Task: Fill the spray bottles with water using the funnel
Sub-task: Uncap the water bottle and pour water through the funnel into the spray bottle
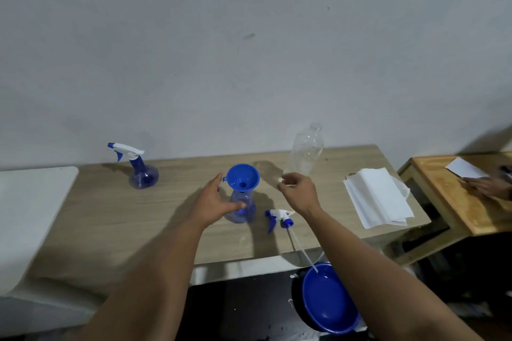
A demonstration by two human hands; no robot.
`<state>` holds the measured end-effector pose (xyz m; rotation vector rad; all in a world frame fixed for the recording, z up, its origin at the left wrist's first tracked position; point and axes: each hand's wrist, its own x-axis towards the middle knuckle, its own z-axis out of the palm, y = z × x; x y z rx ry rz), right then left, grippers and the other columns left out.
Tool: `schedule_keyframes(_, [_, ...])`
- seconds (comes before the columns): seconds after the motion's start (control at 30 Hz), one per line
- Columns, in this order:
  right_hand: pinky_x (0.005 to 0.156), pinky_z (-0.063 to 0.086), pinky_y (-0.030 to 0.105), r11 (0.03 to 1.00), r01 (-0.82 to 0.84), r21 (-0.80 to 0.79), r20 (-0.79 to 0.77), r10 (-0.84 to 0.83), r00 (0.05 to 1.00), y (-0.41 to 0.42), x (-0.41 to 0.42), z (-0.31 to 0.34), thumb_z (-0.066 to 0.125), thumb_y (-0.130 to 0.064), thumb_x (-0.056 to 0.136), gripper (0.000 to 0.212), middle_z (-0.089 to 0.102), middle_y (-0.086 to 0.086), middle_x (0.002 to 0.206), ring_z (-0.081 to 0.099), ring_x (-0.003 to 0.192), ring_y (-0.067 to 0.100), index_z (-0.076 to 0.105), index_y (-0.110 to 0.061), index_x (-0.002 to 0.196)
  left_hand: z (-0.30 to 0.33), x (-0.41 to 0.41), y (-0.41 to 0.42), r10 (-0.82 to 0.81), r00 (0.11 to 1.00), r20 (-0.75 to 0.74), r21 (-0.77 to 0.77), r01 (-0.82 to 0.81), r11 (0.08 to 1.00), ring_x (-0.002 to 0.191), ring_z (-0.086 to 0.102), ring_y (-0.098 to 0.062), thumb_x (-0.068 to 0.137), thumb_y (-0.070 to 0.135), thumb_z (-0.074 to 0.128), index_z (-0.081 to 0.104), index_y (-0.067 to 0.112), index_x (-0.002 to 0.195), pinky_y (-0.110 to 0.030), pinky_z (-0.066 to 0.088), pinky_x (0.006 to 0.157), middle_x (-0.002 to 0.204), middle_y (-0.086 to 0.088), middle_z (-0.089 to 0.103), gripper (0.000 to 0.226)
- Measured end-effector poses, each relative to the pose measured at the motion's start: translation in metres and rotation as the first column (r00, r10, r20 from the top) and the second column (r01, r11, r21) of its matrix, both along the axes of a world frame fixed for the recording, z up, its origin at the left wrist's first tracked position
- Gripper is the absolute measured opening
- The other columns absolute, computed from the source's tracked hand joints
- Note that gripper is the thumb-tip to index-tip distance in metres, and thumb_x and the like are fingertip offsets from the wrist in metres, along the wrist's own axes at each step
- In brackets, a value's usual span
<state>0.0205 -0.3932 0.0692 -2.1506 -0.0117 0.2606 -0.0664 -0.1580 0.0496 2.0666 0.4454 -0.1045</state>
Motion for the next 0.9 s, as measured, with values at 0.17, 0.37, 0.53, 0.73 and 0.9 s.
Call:
schedule_keyframes(0.17, [0.101, 0.057, 0.037, 0.968, -0.243, -0.056, 0.095, 0.248, 0.964, 0.049, 0.008, 0.051, 0.076, -0.044, 0.090, 0.049, 0.072, -0.002, 0.120, 0.069, 0.107, 0.014, 0.069, -0.019, 0.132, -0.010, 0.012, -0.005, -0.014, 0.998, -0.062, -0.022, 0.012, 1.000, 0.116, 0.058, -0.016, 0.060, 0.041, 0.091, 0.053, 0.021, 0.139, -0.034, 0.051, 0.090, 0.127, 0.007, 0.062, 0.090])
schedule_keyframes(0.37, [0.095, 0.056, 0.045, 0.487, -0.583, -0.651, -0.209, 0.623, 0.754, 0.105, 0.016, 0.078, 0.084, -0.070, 0.059, 0.106, 0.058, 0.004, 0.134, 0.062, 0.114, 0.028, 0.049, -0.020, 0.145, -0.023, 0.020, -0.017, 0.085, 0.991, -0.099, -0.089, -0.094, 0.992, 0.112, 0.059, -0.021, 0.079, 0.033, 0.086, 0.051, 0.021, 0.134, -0.033, 0.047, 0.100, 0.116, 0.009, 0.056, 0.067])
schedule_keyframes(0.53, [0.076, 0.051, 0.034, 0.322, -0.581, -0.747, -0.271, 0.651, 0.709, 0.124, 0.020, 0.083, 0.090, -0.041, 0.075, 0.069, 0.069, 0.007, 0.122, 0.066, 0.104, 0.028, 0.058, -0.012, 0.130, -0.022, 0.026, -0.022, -0.007, 0.998, -0.063, -0.043, 0.004, 0.999, 0.087, 0.065, -0.021, 0.088, 0.022, 0.075, 0.064, 0.018, 0.096, -0.031, 0.049, 0.082, 0.087, 0.002, 0.067, 0.014])
schedule_keyframes(0.73, [0.068, 0.048, 0.033, 0.265, -0.587, -0.765, -0.293, 0.668, 0.684, 0.128, 0.019, 0.087, 0.088, -0.040, 0.077, 0.062, 0.069, 0.007, 0.117, 0.065, 0.100, 0.026, 0.061, -0.013, 0.126, -0.021, 0.025, -0.022, -0.019, 0.999, -0.046, -0.057, 0.016, 0.998, 0.079, 0.063, -0.011, 0.089, 0.018, 0.073, 0.068, 0.012, 0.105, -0.024, 0.046, 0.078, 0.086, 0.005, 0.068, 0.018])
schedule_keyframes(0.9, [0.059, 0.045, 0.030, 0.247, -0.567, -0.786, -0.288, 0.665, 0.689, 0.127, 0.017, 0.093, 0.085, -0.044, 0.075, 0.054, 0.069, 0.004, 0.102, 0.063, 0.083, 0.021, 0.065, -0.015, 0.116, -0.029, 0.025, -0.013, -0.014, 0.999, -0.039, -0.061, 0.011, 0.998, 0.088, 0.062, -0.009, 0.083, 0.026, 0.082, 0.065, 0.023, 0.116, -0.029, 0.051, 0.085, 0.099, 0.007, 0.067, 0.037])
